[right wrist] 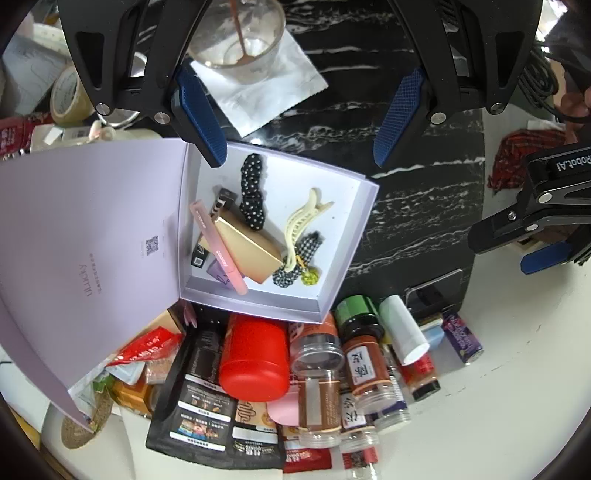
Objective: Organize rigid objects
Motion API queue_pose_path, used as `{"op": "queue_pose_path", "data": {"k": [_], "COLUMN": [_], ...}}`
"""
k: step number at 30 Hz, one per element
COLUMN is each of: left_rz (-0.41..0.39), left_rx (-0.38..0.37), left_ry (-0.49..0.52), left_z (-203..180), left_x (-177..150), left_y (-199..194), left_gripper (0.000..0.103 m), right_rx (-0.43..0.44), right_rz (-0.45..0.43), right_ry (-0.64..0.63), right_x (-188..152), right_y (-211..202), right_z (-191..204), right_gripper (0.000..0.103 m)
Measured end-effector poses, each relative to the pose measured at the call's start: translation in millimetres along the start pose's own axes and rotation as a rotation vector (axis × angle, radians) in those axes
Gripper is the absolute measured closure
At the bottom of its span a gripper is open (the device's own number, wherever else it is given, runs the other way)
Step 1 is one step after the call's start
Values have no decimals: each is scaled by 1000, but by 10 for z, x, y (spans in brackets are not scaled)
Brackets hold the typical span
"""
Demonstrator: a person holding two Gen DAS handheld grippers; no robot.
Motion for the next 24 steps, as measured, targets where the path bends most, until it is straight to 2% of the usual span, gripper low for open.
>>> {"op": "queue_pose_path", "data": {"k": [10,24], "left_rz": [-10,1], "left_rx": [28,15], "left_ry": [-25,-59], "left_z": [67,143], "left_x": [-273,-515], "left_y": [-189,-274], "left_gripper": [0,0], "right_rx": [5,19], "right_rz": [-13,-3], "right_ry": [-24,-54], "right_x": [-250,-470], "right_y": [-139,-164], "right_z": [194,344], "right_gripper": [20,20]}}
Point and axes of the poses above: each gripper's, at about its wrist camera, not at the fingertips, and y roughly the way its jaws point, z to its left, x to its top, the point moved 2 cm from there along y, roughly the way its jaws point, and after that the axes turned 11 degrees about z, right-handed, at the moved point
